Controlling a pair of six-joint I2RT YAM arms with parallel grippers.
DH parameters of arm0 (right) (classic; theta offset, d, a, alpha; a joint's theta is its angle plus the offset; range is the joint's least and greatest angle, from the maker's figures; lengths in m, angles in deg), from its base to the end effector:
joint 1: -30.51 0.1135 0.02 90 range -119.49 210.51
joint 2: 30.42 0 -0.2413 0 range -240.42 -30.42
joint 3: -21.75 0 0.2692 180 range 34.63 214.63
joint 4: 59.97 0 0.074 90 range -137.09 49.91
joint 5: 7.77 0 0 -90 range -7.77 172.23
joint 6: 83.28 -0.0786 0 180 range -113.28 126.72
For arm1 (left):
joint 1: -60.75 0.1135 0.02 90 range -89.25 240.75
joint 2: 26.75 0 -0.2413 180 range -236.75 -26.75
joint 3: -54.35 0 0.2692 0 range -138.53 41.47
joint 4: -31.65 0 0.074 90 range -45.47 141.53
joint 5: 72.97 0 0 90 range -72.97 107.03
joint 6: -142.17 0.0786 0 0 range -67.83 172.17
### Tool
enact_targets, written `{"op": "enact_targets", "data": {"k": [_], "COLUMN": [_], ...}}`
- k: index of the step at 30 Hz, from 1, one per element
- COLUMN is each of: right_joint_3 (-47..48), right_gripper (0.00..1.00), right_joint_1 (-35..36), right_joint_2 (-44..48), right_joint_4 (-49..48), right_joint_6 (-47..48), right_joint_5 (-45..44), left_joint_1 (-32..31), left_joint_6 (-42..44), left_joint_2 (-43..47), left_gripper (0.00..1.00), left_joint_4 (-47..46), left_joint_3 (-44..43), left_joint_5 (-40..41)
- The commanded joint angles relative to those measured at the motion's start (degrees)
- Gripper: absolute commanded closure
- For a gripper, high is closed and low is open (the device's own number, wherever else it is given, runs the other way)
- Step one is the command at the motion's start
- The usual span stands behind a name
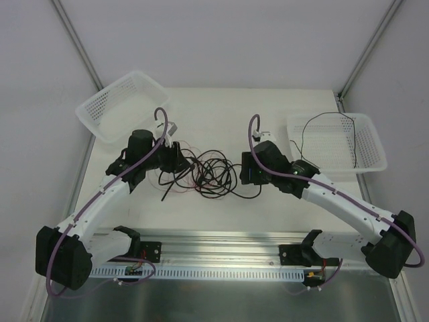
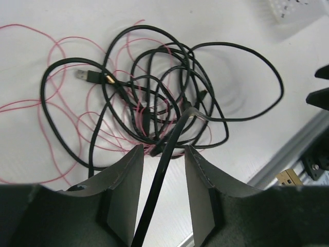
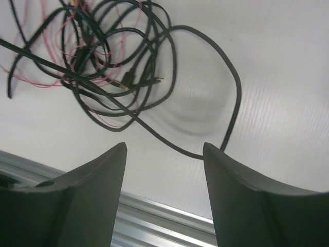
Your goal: Untangle the cables
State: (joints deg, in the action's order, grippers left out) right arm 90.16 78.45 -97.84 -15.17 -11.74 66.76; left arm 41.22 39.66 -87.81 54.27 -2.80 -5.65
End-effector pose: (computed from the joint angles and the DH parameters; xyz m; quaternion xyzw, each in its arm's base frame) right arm 0.2196 0.2121 0.2373 -0.1809 0.8949 0.1092 0.3930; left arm 0.2753 -0.1298 0.2409 0.1543 0.8260 -0.3031 0.4495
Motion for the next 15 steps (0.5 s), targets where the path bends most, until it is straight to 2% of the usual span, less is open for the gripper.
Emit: {"op": "enact_targets", "data": {"k": [1,6,11,15], "right_joint_3": [4.7,2.3,-0.2,-4.2], "right_gripper": [0.35,0.34,0.28,0.24], "right_joint_1": [1.1,2.0,2.0,2.2], "right_joint_2": [2.4,3.8,1.7,0.4], "right_joint_4": [-2.3,-9.2,-14.1,-21.9], "right_joint_6": [3.3,7.5,5.7,5.4], "right_joint_5": [3.3,11.7,12.9,19.8], "left_joint_1": [-1.2,-2.7,-3.1,-3.1], "left_joint_6": [1.7,1.9,0.6,1.6], "left_joint_2": [1.6,6.9,11.7,13.9], "left_gripper": [1.0,1.0,1.0,1.0], "left_joint_4": [-3.5,-5.0,-4.7,-4.8], "left_joint_3": [0.4,1.6,0.7,2.5], "left_joint_5": [-8.4,-8.9,-7.8,-4.8]}}
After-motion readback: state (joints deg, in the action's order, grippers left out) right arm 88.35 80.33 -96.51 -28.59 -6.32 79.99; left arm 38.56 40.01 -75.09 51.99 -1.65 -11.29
